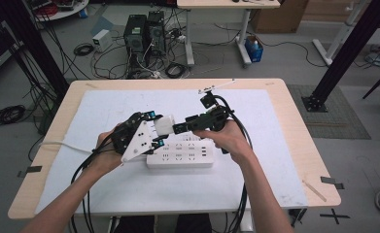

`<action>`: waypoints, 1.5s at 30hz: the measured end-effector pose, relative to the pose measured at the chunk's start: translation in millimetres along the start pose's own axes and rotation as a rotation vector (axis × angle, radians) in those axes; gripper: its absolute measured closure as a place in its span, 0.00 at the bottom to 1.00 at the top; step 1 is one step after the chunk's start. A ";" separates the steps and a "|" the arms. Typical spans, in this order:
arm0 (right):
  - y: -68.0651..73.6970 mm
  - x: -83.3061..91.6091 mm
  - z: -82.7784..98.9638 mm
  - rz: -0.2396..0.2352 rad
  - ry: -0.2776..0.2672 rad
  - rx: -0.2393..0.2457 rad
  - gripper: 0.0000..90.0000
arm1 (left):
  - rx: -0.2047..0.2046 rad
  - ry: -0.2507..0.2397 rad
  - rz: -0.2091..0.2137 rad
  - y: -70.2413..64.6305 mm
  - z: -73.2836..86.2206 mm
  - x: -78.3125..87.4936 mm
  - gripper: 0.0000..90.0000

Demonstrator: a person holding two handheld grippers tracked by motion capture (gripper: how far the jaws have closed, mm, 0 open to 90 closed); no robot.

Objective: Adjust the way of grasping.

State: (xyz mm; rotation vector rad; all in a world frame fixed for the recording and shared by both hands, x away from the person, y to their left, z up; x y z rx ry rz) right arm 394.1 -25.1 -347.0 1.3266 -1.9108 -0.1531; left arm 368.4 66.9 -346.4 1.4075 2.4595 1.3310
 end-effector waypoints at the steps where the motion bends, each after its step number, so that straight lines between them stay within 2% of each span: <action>1: 1.0 -2.8 0.1 -0.014 -0.005 -0.010 0.13 | 0.004 -0.004 -0.001 -0.5 -1.0 -0.4 0.47; 3: 3.7 -5.4 -0.7 -0.053 -0.022 -0.031 0.13 | -0.004 -0.005 -0.004 0.3 -2.5 -0.6 0.47; 4: 4.9 -6.8 -0.7 -0.068 -0.026 -0.037 0.13 | 0.006 -0.011 -0.002 -0.2 -3.3 -1.3 0.47; 10: 6.7 -14.3 -2.2 -0.094 -0.041 -0.053 0.13 | -0.009 -0.004 0.016 -3.8 -5.5 -4.0 0.47; 11: 6.5 -15.5 -2.6 -0.089 -0.043 -0.047 0.17 | -0.003 -0.007 0.018 -4.5 -5.6 -4.5 0.47; 15: 4.8 -17.9 -2.4 -0.079 -0.042 -0.043 0.19 | -0.006 -0.014 0.020 -4.5 -7.2 -4.5 0.47; 18: 6.8 -18.9 -3.9 -0.105 -0.061 -0.047 0.20 | -0.004 -0.018 0.023 -5.1 -8.5 -5.0 0.47; 19: 6.4 -19.1 -4.0 -0.099 -0.064 -0.047 0.22 | -0.008 -0.015 0.026 -5.3 -8.6 -5.3 0.47; 23: 10.1 -19.7 -3.9 -0.141 -0.074 -0.050 0.29 | -0.005 -0.014 0.025 -6.4 -8.7 -7.1 0.47; 25: 8.6 -20.0 -3.1 -0.128 -0.075 -0.048 0.31 | -0.008 -0.016 0.029 -7.0 -9.4 -7.1 0.47; 27: 7.3 -19.4 -3.2 -0.124 -0.084 -0.050 0.37 | -0.004 -0.018 0.029 -7.1 -10.2 -7.1 0.47; 30: 7.4 -19.0 -3.4 -0.130 -0.094 -0.049 0.41 | -0.006 -0.017 0.031 -7.2 -9.8 -7.9 0.47; 34: 7.7 -19.8 -2.4 -0.123 -0.090 -0.039 0.45 | -0.011 -0.012 0.034 -7.9 -9.0 -8.6 0.47; 36: 8.4 -19.6 -2.6 -0.135 -0.095 -0.040 0.47 | -0.010 -0.017 0.030 -7.6 -9.8 -8.3 0.47; 38: 7.4 -19.6 -2.4 -0.123 -0.098 -0.038 0.49 | -0.003 -0.027 0.032 -7.9 -10.5 -8.4 0.47; 45: 10.6 -18.7 -1.6 -0.164 -0.113 -0.045 0.61 | -0.018 -0.014 0.031 -8.8 -9.7 -8.5 0.47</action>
Point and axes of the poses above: each handheld gripper's, and its own axes: x roughly backward along the jaws, z roughly out of its underside, y roughly to its left, the point moved 10 cm from there along -x, roughly forward along the jaws, and after that the axes turned 4 degrees about z, right-handed, at the moved point
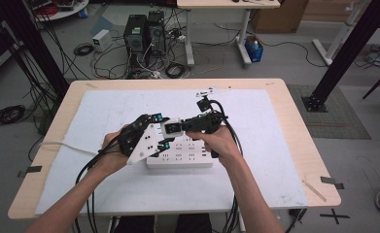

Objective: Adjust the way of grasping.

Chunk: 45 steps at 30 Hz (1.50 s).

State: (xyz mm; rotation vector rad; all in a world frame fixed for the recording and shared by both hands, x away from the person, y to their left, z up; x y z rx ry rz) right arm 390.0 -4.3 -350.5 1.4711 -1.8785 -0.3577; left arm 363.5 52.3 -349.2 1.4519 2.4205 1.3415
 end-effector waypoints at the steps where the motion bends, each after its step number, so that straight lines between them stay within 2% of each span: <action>1: 0.2 0.0 0.0 -0.002 -0.003 -0.004 0.62 | -0.001 0.001 0.002 0.0 0.1 0.0 0.47; 6: 2.2 -0.5 2.1 -0.024 0.001 -0.003 0.69 | -0.006 -0.002 0.007 -0.9 0.4 -1.1 0.47; 15: 1.7 -1.6 5.0 -0.018 0.017 0.005 0.69 | -0.024 0.001 0.018 -2.3 1.8 -0.9 0.47; 25: 1.4 -1.3 4.6 -0.016 0.006 -0.001 0.69 | -0.008 -0.011 0.026 -1.7 2.0 -0.7 0.47; 29: -0.3 1.8 2.6 -0.004 -0.011 -0.005 0.69 | 0.043 -0.006 0.053 1.4 6.4 0.0 0.37; 30: -0.7 3.1 2.5 -0.002 -0.012 -0.005 0.69 | 0.045 -0.005 0.052 2.6 8.0 1.6 0.36; 33: -4.7 6.8 4.0 0.047 0.000 0.023 0.69 | 0.075 -0.008 0.066 6.7 12.7 5.9 0.34; 35: -6.4 9.1 5.3 0.067 0.011 0.043 0.69 | 0.114 0.012 0.090 10.6 19.2 8.9 0.32; 40: -13.7 14.2 5.6 0.172 0.052 0.125 0.69 | 0.210 0.055 0.174 17.9 37.3 15.7 0.27; 43: -17.4 17.7 4.2 0.220 0.090 0.169 0.69 | 0.264 0.099 0.238 19.2 50.5 20.9 0.25; 45: -20.9 20.3 2.7 0.263 0.120 0.199 0.69 | 0.286 0.140 0.276 19.0 60.3 24.3 0.25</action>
Point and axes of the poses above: each handheld gripper's, and its own axes: x roughly backward along the jaws, z roughly out of its underside, y roughly to its left, the point moved 10 cm from there along -x, roughly forward along the jaws, and after that the axes turned 4 degrees about z, right-handed, at the moved point
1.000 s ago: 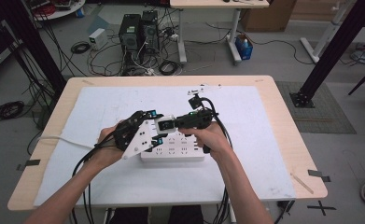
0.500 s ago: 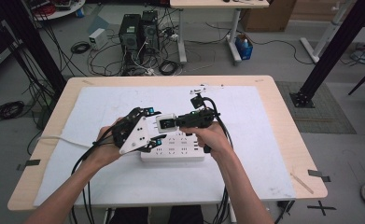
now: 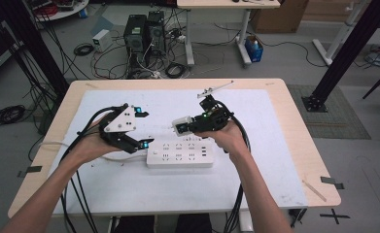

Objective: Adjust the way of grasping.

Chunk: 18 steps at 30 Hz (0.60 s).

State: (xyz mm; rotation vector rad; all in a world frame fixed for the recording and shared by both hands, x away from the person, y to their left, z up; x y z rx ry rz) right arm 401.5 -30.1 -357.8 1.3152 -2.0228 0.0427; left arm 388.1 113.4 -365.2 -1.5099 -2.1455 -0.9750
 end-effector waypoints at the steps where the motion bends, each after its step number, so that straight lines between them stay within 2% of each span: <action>1: -2.1 0.6 -0.1 0.015 0.014 0.016 0.69 | 0.014 0.021 0.017 0.8 5.2 0.8 0.25; 4: -4.8 2.3 -0.6 0.039 0.046 0.059 0.69 | 0.061 0.073 0.057 3.2 18.6 4.2 0.24; 6: -6.9 3.0 -0.5 0.063 0.065 0.086 0.69 | 0.100 0.102 0.087 5.5 26.8 6.4 0.19; 7: -8.3 3.2 0.0 0.076 0.076 0.096 0.69 | 0.112 0.110 0.089 6.7 30.1 7.7 0.19; 10: -11.8 3.7 3.0 0.106 0.115 0.122 0.69 | 0.140 0.154 0.132 8.5 39.7 12.1 0.18; 12: -14.0 4.4 4.6 0.120 0.132 0.138 0.69 | 0.127 0.191 0.131 11.1 45.3 14.8 0.17; 18: -20.9 7.7 10.5 0.177 0.209 0.203 0.69 | 0.174 0.307 0.221 9.0 62.6 21.4 0.13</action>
Point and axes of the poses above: each handheld gripper's, and its own axes: x roughly backward along the jaws, z roughly out of its underside, y roughly to its left, the point moved 10 cm from there along -x, roughly forward along the jaws, and after that the axes turned 4 degrees about z, right-handed, at the moved point
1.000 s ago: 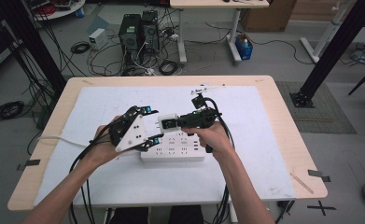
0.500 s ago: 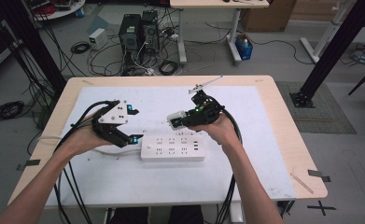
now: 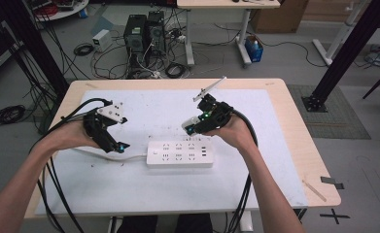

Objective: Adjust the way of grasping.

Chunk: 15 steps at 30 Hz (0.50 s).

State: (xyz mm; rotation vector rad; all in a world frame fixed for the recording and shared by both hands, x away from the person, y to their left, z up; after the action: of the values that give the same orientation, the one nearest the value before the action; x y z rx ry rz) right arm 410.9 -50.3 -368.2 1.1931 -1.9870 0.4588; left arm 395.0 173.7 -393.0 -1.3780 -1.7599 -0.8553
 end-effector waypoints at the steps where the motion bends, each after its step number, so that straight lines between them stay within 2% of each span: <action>1: -0.7 0.3 0.9 0.013 0.012 0.014 0.69 | 0.009 0.013 0.014 -0.2 2.3 -0.5 0.13; 3: -1.6 0.5 3.0 0.037 0.038 0.052 0.69 | 0.035 0.056 0.050 -0.9 9.8 -2.1 0.13; 5: -2.1 0.3 6.1 0.062 0.075 0.083 0.69 | 0.033 0.096 0.051 1.4 16.0 -2.3 0.13; 9: -4.3 -1.2 10.6 0.105 0.136 0.134 0.69 | 0.053 0.114 0.055 2.2 21.9 -2.7 0.13; 13: -2.2 -2.8 10.6 0.093 0.150 0.156 0.69 | 0.057 0.145 0.088 -3.2 30.2 -4.1 0.13; 15: -3.0 -4.7 12.0 0.099 0.177 0.174 0.69 | 0.049 0.161 0.093 -5.0 35.3 -4.2 0.13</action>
State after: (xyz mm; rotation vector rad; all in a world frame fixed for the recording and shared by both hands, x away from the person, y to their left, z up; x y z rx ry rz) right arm 409.8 -56.6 -379.8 1.1195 -1.8892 0.7746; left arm 385.7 200.5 -415.0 -1.3109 -1.5721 -0.8426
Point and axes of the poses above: each handheld gripper's, and its own axes: x roughly backward along the jaws, z roughly out of its underside, y roughly to its left, the point moved 10 cm from there along -x, roughly forward along the jaws, and after that the axes turned 4 degrees about z, right-handed, at the moved point
